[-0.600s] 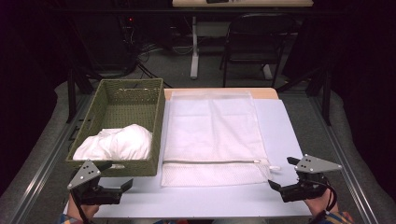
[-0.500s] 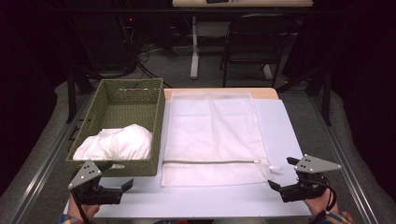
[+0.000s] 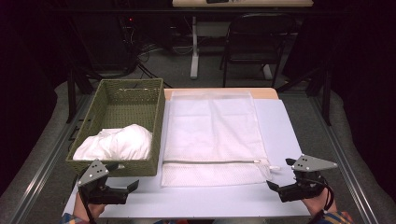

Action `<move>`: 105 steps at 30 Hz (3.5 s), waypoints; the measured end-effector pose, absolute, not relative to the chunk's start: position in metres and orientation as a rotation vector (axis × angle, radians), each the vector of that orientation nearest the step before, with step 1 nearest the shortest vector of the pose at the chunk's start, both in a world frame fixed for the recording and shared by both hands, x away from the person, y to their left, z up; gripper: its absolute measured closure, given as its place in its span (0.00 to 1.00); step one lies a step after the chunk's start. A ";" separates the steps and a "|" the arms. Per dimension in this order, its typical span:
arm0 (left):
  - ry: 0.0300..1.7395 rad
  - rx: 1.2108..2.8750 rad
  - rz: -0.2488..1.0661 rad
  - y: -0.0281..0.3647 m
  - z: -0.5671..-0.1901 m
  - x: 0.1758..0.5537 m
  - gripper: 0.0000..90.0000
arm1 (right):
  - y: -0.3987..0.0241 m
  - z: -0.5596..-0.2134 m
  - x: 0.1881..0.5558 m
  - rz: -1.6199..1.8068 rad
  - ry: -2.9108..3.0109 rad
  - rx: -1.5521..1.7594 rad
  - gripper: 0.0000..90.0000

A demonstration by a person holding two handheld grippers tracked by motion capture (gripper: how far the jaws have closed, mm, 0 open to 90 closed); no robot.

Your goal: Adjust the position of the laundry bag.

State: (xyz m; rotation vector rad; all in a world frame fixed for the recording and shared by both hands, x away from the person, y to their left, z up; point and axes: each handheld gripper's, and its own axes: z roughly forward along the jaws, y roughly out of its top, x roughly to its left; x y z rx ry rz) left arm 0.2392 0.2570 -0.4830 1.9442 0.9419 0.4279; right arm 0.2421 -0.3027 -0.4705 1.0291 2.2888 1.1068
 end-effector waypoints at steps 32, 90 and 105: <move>0.826 2.241 0.285 0.185 -0.507 0.257 0.06 | -0.285 -0.504 0.279 0.771 2.448 1.222 0.00; 0.923 2.412 0.234 0.153 -0.544 0.292 0.95 | -0.277 -0.531 0.308 0.561 2.546 1.370 0.96; 0.914 2.408 0.155 0.158 -0.540 0.291 0.97 | -0.275 -0.524 0.296 0.552 2.568 1.339 0.97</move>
